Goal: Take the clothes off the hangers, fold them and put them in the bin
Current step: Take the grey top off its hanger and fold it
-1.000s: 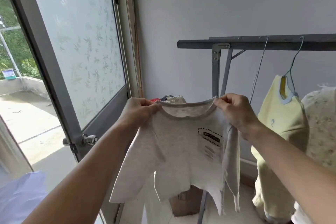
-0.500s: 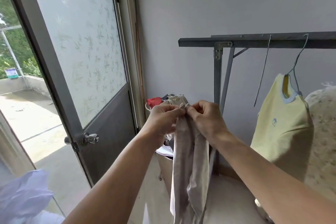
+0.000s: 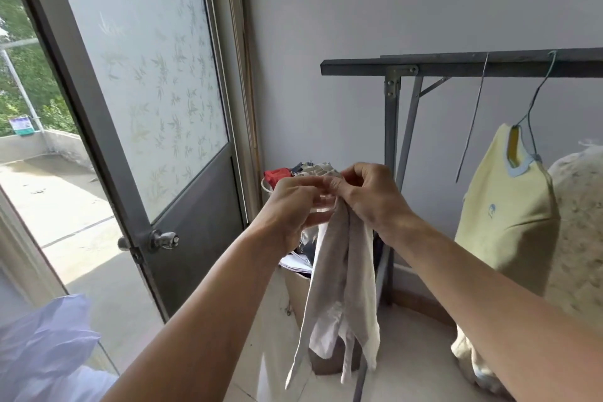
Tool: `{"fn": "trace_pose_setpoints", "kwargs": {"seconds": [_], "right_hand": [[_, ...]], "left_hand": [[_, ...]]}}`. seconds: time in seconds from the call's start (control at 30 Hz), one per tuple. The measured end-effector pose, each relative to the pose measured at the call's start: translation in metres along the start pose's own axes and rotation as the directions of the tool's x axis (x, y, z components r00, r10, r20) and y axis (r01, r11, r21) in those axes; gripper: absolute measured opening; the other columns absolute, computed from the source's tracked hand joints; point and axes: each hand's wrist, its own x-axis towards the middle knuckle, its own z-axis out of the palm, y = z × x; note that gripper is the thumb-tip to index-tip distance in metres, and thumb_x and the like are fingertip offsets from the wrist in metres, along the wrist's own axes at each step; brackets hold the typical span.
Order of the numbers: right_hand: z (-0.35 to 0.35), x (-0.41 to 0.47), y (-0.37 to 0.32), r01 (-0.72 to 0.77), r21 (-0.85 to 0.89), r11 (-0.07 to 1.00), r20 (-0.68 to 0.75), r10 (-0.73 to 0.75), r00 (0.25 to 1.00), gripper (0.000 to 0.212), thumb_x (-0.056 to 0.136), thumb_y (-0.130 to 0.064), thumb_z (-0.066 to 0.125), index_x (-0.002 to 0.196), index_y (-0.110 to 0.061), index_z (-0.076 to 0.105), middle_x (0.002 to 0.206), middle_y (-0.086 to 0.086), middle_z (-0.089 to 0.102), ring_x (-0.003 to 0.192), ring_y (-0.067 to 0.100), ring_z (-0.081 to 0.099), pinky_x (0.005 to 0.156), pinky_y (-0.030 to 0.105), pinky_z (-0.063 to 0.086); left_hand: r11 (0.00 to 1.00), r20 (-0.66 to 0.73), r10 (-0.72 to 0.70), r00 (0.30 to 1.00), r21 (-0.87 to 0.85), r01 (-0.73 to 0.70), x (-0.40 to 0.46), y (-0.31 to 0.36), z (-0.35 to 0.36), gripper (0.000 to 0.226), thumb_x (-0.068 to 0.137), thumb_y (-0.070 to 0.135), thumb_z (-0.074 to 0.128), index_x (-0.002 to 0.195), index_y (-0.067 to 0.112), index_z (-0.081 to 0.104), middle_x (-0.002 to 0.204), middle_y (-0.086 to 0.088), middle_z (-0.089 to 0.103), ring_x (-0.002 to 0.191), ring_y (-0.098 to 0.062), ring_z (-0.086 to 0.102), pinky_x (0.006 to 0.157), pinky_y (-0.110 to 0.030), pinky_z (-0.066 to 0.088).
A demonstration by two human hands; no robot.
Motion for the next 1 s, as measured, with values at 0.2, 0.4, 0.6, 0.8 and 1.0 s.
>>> {"fn": "trace_pose_setpoints", "kwargs": {"seconds": [0.2,0.4,0.6,0.8,1.0], "right_hand": [[-0.010,0.008,-0.005,-0.015,0.049,0.999,0.115,0.009,0.993,0.009,0.092,-0.016,0.066,0.087,-0.015,0.073,0.080,-0.003,0.071,0.071,0.004,0.062,0.061,0.008,0.045],[-0.026,0.008,-0.010,-0.033,0.183,0.983,0.249,-0.014,0.968,0.014,0.096,-0.010,0.058,0.091,-0.011,0.071,0.087,0.007,0.070,0.080,0.014,0.065,0.080,0.028,0.056],[-0.033,0.006,-0.004,-0.019,0.214,0.977,0.167,-0.017,0.986,0.012,0.097,-0.018,0.059,0.101,-0.009,0.067,0.089,0.009,0.066,0.076,0.013,0.062,0.060,0.017,0.049],[-0.037,-0.003,0.020,0.003,0.101,0.995,0.214,-0.025,0.976,0.011,0.089,-0.017,0.067,0.100,-0.016,0.065,0.095,0.014,0.072,0.084,0.021,0.070,0.078,0.037,0.058],[-0.037,-0.010,0.040,-0.009,0.077,0.997,0.265,-0.012,0.964,0.014,0.092,-0.013,0.064,0.087,-0.003,0.072,0.081,0.010,0.071,0.077,0.014,0.060,0.075,0.030,0.047]], "left_hand": [[0.932,-0.127,0.276,0.953,0.279,-0.233,0.009,-0.003,-0.007,0.019,0.085,0.006,0.073,0.103,0.007,0.065,0.101,-0.011,0.063,0.079,-0.014,0.069,0.072,-0.029,0.061],[0.636,0.114,0.341,0.933,0.704,-0.318,0.034,0.005,-0.019,0.029,0.075,0.044,0.066,0.097,0.026,0.068,0.105,0.011,0.056,0.104,-0.006,0.047,0.091,-0.027,0.038],[0.690,0.274,0.346,0.898,0.574,-0.441,0.039,0.010,-0.012,0.035,0.095,0.019,0.063,0.081,-0.013,0.055,0.071,-0.004,0.042,0.068,-0.013,0.038,0.060,-0.029,0.033],[0.598,0.296,0.425,0.855,0.617,-0.511,0.040,0.023,-0.008,0.040,0.097,0.022,0.060,0.077,-0.010,0.050,0.067,-0.002,0.038,0.060,-0.008,0.034,0.053,-0.021,0.031],[0.546,0.293,0.473,0.831,0.642,-0.537,0.043,0.033,-0.016,0.029,0.098,0.021,0.058,0.080,-0.002,0.057,0.067,0.001,0.044,0.061,-0.006,0.040,0.059,-0.023,0.037]]}}
